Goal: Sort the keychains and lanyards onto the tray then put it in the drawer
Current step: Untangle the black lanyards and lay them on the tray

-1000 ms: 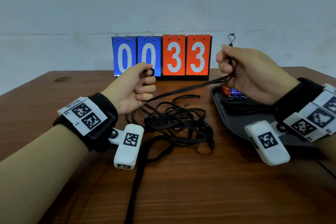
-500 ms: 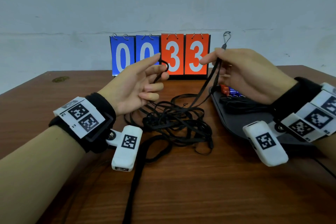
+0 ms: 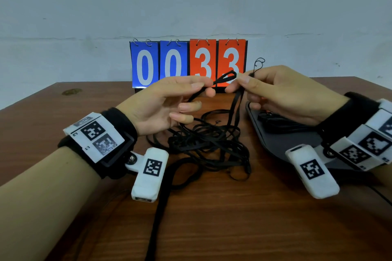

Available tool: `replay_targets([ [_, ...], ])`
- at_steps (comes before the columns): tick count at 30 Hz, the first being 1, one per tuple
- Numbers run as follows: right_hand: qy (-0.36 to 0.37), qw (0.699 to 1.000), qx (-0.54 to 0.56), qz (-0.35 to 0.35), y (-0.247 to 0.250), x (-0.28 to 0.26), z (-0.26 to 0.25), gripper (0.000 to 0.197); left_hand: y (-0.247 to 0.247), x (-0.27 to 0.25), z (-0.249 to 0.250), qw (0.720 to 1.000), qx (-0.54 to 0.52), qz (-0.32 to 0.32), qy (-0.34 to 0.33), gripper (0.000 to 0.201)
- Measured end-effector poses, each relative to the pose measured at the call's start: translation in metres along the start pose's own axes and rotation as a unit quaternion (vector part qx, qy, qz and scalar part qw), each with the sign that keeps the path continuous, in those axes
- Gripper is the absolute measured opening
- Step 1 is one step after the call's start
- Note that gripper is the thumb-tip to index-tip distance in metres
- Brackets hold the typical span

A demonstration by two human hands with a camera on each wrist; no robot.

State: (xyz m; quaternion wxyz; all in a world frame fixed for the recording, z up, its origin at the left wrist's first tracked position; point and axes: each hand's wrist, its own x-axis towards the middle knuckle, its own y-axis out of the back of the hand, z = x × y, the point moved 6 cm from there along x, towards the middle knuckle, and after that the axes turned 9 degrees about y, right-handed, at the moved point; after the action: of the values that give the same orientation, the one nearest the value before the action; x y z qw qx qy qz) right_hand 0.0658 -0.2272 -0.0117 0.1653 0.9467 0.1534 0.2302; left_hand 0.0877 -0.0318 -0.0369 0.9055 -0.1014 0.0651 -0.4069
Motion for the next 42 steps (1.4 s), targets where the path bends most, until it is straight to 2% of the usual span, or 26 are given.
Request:
replay_targets([
  [5, -0.019, 0.999, 0.047, -0.005, -0.006, 0.000, -0.001, 0.015, 0.001, -0.001, -0.002, 1.000, 0.003, 0.000, 0.006, 0.028],
  [7, -0.027, 0.998, 0.051, -0.008, -0.006, 0.000, -0.001, 0.007, -0.002, -0.001, -0.002, 1.000, 0.011, -0.015, 0.007, 0.022],
  [10, -0.012, 0.999, 0.020, -0.039, -0.008, -0.002, -0.003, 0.038, -0.005, -0.001, -0.003, 0.999, 0.014, -0.035, 0.010, 0.023],
  [13, 0.008, 0.998, 0.013, -0.058, -0.011, -0.004, -0.008, 0.045, -0.005, -0.001, -0.004, 0.999, 0.016, -0.037, 0.013, 0.025],
  [21, 0.022, 0.998, 0.053, -0.005, -0.006, -0.001, -0.009, 0.023, -0.007, -0.001, -0.005, 0.998, 0.027, -0.046, 0.025, 0.036],
  [25, 0.027, 0.998, 0.060, 0.020, -0.001, 0.001, -0.009, 0.013, -0.008, -0.001, -0.005, 0.998, 0.038, -0.039, 0.026, 0.033],
  [34, 0.006, 0.995, 0.077, 0.071, 0.030, 0.004, -0.012, 0.012, -0.002, 0.002, -0.005, 0.999, 0.040, 0.008, 0.036, 0.040],
  [42, 0.008, 0.992, 0.084, 0.090, 0.051, 0.005, -0.013, 0.005, 0.004, 0.005, -0.005, 0.999, 0.025, 0.040, 0.021, 0.057],
])
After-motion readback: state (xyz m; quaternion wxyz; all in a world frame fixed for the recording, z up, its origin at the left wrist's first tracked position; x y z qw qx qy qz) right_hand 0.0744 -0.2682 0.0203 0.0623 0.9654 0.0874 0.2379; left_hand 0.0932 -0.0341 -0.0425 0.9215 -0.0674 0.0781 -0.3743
